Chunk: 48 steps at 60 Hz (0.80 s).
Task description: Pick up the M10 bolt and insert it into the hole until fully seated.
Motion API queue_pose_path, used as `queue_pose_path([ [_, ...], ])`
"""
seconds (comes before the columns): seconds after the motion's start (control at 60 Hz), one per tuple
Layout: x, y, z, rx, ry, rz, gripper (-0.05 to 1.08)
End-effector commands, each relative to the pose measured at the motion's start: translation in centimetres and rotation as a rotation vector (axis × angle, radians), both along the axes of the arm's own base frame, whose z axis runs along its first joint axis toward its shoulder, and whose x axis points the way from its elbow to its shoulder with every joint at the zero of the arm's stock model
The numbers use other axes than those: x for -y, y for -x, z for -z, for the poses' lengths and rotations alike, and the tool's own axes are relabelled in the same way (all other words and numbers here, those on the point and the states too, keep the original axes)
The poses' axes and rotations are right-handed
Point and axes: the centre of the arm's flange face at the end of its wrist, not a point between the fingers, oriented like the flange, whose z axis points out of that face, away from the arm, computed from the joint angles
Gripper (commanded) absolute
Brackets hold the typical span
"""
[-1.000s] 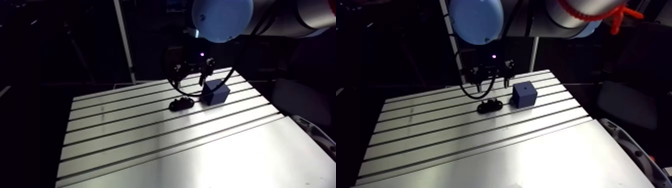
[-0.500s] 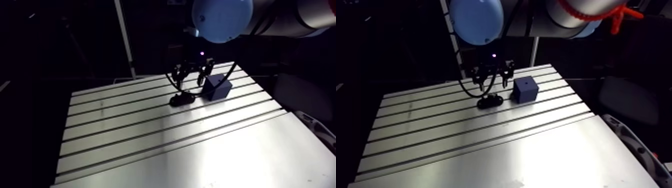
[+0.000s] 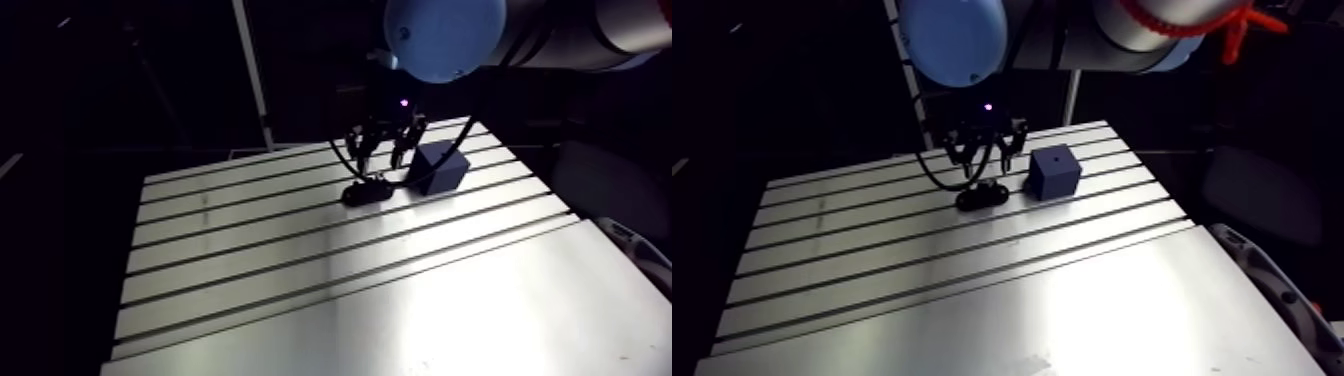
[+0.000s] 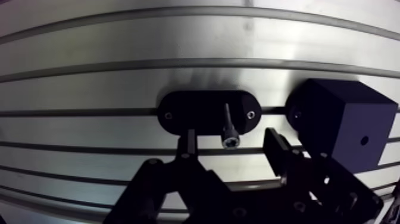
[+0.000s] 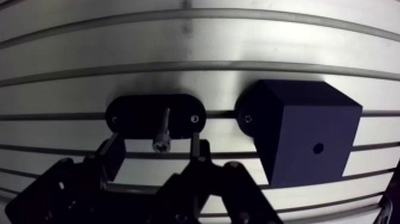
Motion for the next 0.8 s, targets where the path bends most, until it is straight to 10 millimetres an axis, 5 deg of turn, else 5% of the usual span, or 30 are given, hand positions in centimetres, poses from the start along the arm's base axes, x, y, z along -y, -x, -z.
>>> queue_pose_path([
  [0.017,0.25,0.03,0.11,0.002,-0.003,-0.005,0.37],
  [0.8,0.12,-0.21,0.55,0.012,-0.011,-0.004,0.45],
])
